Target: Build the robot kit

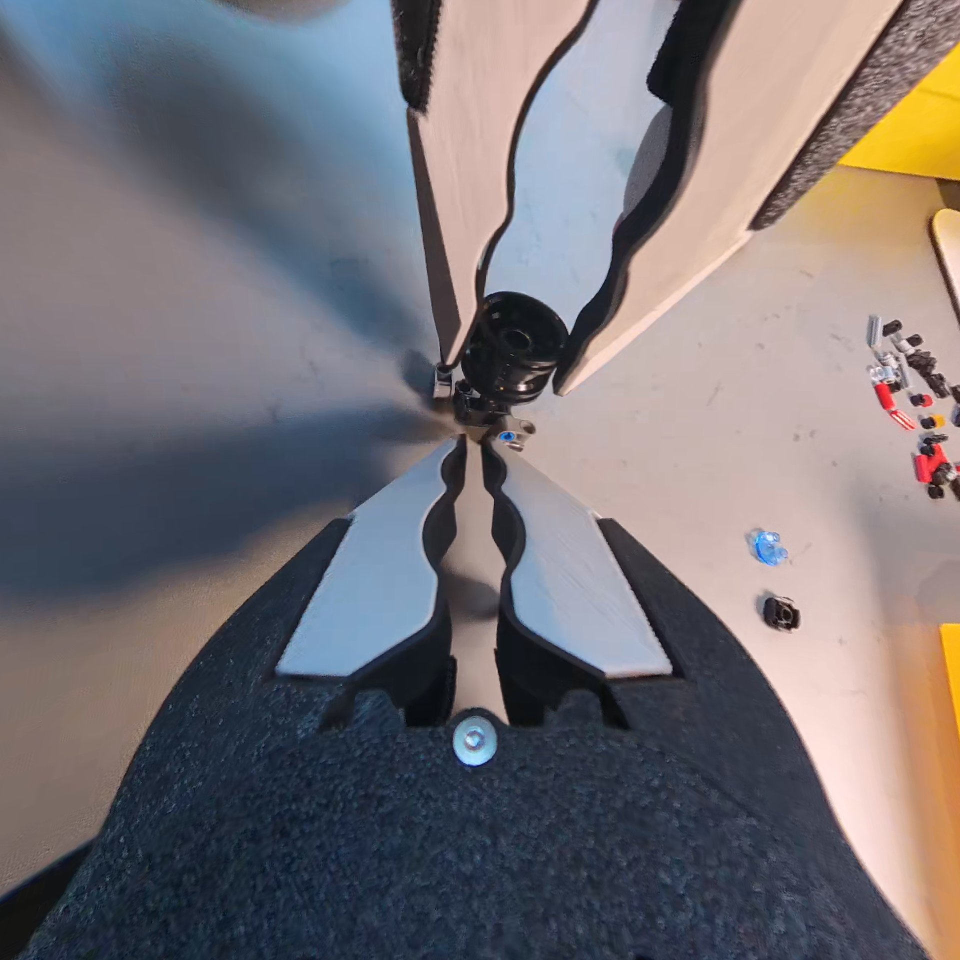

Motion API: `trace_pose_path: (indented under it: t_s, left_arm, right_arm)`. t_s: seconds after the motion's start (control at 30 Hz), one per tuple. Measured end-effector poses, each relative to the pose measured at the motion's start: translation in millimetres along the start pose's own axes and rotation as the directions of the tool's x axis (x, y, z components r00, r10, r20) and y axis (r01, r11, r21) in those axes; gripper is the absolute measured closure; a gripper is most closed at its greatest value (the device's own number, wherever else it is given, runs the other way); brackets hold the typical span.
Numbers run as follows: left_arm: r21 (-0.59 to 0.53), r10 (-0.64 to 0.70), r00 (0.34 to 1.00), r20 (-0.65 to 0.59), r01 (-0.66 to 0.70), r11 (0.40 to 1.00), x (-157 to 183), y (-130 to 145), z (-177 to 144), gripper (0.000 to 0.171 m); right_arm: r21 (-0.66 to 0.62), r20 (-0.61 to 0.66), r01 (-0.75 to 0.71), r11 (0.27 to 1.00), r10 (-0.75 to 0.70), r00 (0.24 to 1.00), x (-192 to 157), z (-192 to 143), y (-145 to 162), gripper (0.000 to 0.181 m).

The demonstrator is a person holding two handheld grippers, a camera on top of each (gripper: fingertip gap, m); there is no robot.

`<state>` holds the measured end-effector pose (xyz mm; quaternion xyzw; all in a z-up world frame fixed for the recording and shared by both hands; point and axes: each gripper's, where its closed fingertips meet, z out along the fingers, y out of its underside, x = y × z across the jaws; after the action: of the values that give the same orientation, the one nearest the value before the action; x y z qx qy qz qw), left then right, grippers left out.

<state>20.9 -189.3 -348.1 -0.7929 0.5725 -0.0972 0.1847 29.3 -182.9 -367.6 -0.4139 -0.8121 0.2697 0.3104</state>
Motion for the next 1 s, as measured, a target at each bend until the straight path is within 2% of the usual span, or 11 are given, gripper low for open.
trace_pose_path:
  t_s: [0.1,0.17,0.3,0.4,0.5,0.6,0.7,0.87,1.0]
  left_arm:
    - [0.065,-0.018,1.0,0.0,0.018,0.998,2.3,-3.8,1.1,0.139]
    - [0.117,-0.033,0.999,0.001,0.033,0.993,4.2,-6.7,1.8,0.137]
    - [0.238,-0.071,0.997,0.021,0.064,0.969,8.3,-13.5,-1.2,0.13]
    - [0.325,-0.132,0.989,0.064,0.105,0.94,7.8,-12.0,-8.9,0.12]
    - [0.357,-0.247,0.965,0.092,0.2,0.912,4.9,5.3,-8.1,0.116]
    - [0.389,-0.34,0.935,0.1,0.278,0.878,1.1,17.8,1.0,0.117]
    - [0.399,-0.34,0.926,0.163,0.254,0.881,-4.2,22.0,0.6,0.119]
    - [0.434,-0.382,0.9,0.208,0.265,0.861,-9.4,32.8,-16.7,0.119]
    - [0.412,-0.48,0.869,0.124,0.395,0.821,-2.4,49.3,-11.6,0.118]
  right_arm:
    - [-0.018,-0.026,0.043,0.999,-0.043,0.999,-8.5,1.2,-0.8,0.177]
    - [0.013,-0.021,0.039,0.999,-0.039,0.999,-12.8,-1.5,-9.1,0.172]
    - [0.044,0.115,-0.014,0.999,0.009,0.993,-23.2,-16.0,-9.9,0.165]
    - [0.061,0.107,-0.048,0.997,0.041,0.993,-9.5,-27.3,-8.0,0.162]
    - [0.129,0.062,-0.057,0.99,0.049,0.997,8.1,-33.5,-25.4,0.154]
    - [0.108,0.101,-0.058,0.993,0.047,0.994,16.1,-22.7,-33.1,0.144]
    - [0.028,0.199,-0.08,0.996,0.072,0.977,16.6,-3.0,-21.9,0.139]
    - [-0.027,0.265,-0.067,0.997,0.072,0.961,14.7,16.5,-17.2,0.14]
    - [-0.031,0.234,-0.004,0.999,0.011,0.972,10.1,22.5,-14.8,0.162]
